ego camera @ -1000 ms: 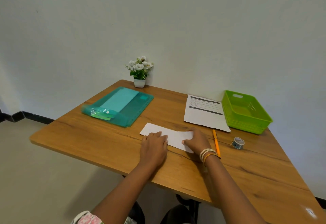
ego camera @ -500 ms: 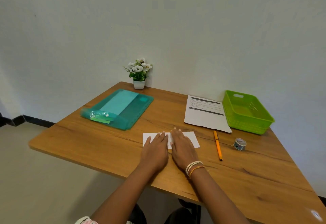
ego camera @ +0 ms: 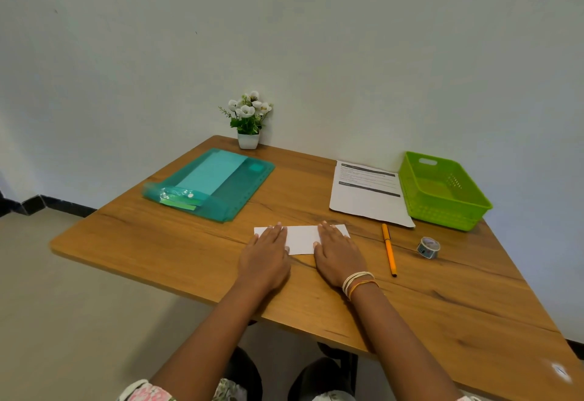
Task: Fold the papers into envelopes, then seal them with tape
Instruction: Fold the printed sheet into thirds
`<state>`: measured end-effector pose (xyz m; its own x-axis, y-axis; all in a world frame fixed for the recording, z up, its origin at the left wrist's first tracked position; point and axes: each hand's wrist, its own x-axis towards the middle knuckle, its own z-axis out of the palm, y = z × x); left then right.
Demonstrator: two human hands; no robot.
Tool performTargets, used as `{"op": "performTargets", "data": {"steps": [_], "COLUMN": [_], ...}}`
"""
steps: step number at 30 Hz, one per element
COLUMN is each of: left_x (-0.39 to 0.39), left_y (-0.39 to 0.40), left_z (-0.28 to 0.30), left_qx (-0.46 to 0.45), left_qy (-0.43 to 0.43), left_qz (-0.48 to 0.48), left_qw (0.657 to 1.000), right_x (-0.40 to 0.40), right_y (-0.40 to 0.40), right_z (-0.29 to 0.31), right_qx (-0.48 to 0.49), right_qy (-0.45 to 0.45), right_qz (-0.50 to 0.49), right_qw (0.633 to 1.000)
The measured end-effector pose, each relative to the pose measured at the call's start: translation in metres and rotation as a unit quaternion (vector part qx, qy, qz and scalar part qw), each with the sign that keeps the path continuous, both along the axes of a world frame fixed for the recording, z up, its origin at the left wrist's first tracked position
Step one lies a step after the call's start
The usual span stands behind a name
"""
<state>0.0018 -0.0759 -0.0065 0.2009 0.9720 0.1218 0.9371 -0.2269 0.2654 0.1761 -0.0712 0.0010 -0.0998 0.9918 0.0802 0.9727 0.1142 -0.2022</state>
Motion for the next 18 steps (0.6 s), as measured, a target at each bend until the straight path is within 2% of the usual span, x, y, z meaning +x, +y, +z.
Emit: {"op": "performTargets", "data": {"steps": [9,14,16,18], "left_x": [-0.007,-0.007,-0.007,-0.007], "left_y": [-0.004,-0.005,-0.006,-0.006], "left_z": [-0.001,-0.002,-0.002,-0.002], "left_qx": [-0.007,-0.011,-0.011,-0.008], "left_qy": [0.006,0.015,0.016,0.023], "left_qz": [0.051,0.054,0.051,0.046], "left_qw": [0.999,0.998,0.998,0.999], "right_x": [0.002,0.000,0.000,-0.001], "right_y": [0.001,-0.001,-0.006,-0.012], "right_z": [-0.007,-0.007,-0.005,-0.005], "right_qx": [-0.001,-0.001,0.040,0.072], "right_qy": [0.010,0.009,0.019,0.028], "right_qz": [-0.111,-0.129,-0.100,-0.007], "right_qw": [0.994,0.992,0.994,0.997]}}
